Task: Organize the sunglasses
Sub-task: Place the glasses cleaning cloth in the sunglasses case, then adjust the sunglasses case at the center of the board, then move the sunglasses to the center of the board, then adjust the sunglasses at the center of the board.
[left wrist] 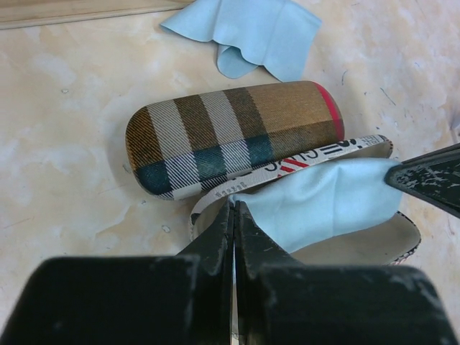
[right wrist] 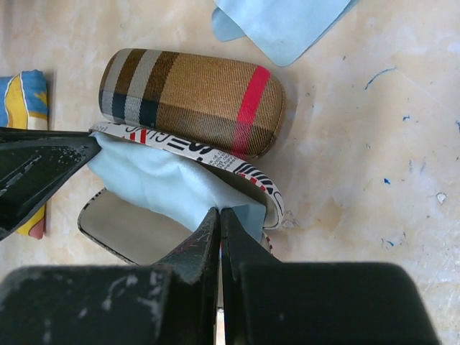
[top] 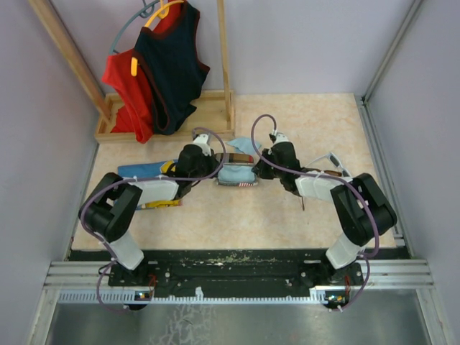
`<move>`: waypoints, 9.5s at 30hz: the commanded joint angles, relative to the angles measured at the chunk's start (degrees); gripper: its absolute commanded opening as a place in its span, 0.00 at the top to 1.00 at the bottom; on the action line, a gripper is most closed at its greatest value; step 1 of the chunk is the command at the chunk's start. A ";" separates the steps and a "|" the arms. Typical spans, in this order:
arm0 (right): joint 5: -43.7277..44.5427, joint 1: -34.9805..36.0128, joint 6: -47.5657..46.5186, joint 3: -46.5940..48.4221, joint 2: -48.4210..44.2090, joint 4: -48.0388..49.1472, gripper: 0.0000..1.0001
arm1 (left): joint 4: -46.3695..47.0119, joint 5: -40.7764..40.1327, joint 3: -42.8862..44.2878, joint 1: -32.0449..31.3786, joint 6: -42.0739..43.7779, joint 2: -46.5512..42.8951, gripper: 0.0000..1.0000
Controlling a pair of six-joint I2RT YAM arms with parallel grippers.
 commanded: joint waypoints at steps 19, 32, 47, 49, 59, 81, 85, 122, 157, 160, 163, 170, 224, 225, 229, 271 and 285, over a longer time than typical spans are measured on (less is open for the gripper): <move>-0.42 -0.97 -1.98 4.48 3.52 2.40 1.00 | 5.21 1.08 1.77 1.92 2.42 3.08 1.00; 0.54 -0.93 -1.15 1.94 3.24 3.05 1.00 | 5.12 0.41 2.02 2.03 2.87 4.06 1.00; 1.58 -0.93 -0.66 1.63 2.64 1.42 1.00 | 6.11 0.51 2.88 2.11 3.47 4.67 0.99; 1.52 -0.96 -0.54 1.52 2.66 1.58 1.00 | 6.09 0.62 3.10 2.09 3.62 4.86 0.98; 0.93 -0.95 -0.22 1.83 2.65 1.86 0.98 | 5.93 0.67 3.51 2.12 3.35 5.46 0.86; 2.31 -0.91 -3.80 0.28 -7.26 -2.93 0.67 | 3.85 -0.66 2.26 2.10 2.45 0.89 0.51; 1.98 -0.96 -6.50 1.85 -7.35 -4.88 0.64 | 3.38 -0.14 1.76 2.11 0.95 -0.92 0.45; -0.28 0.84 -19.09 22.53 11.25 -24.42 0.76 | -25.53 -22.81 -14.22 2.82 -13.99 -31.54 0.39; 9.04 9.44 -10.55 3.25 -11.81 -21.04 0.68 | -31.74 -27.24 -13.47 2.93 -13.31 -35.97 0.32; 18.53 9.25 -8.83 0.84 -17.55 -22.90 0.65 | -33.05 -26.21 -12.69 2.90 -13.10 -37.31 0.32; 27.60 8.52 -5.13 -0.71 -22.95 -26.50 0.64 | -34.68 -26.41 -12.13 2.91 -13.37 -39.85 0.31; 32.85 0.88 -1.18 -1.54 -30.10 -37.22 0.57 | -35.10 -25.22 -11.72 2.92 -11.71 -44.23 0.28; 25.20 15.44 10.47 4.53 -11.59 -38.06 0.87 | -35.28 -13.26 -12.86 2.91 -10.93 -46.55 0.29; 24.12 16.47 10.41 4.84 -11.37 -37.45 0.82 | -35.23 -13.30 -12.95 2.88 -10.96 -46.62 0.29; 18.40 17.45 5.73 4.95 -13.96 -33.73 0.68 | -35.61 -13.40 -13.17 2.94 -11.00 -47.16 0.28; 9.66 -5.76 -46.73 24.93 3.88 -54.54 0.57 | -41.44 -10.18 -7.07 2.90 -6.12 -49.28 0.28; 10.62 -5.76 -46.53 25.00 6.18 -55.07 0.57 | -40.85 -9.47 -7.50 2.88 -6.30 -48.92 0.28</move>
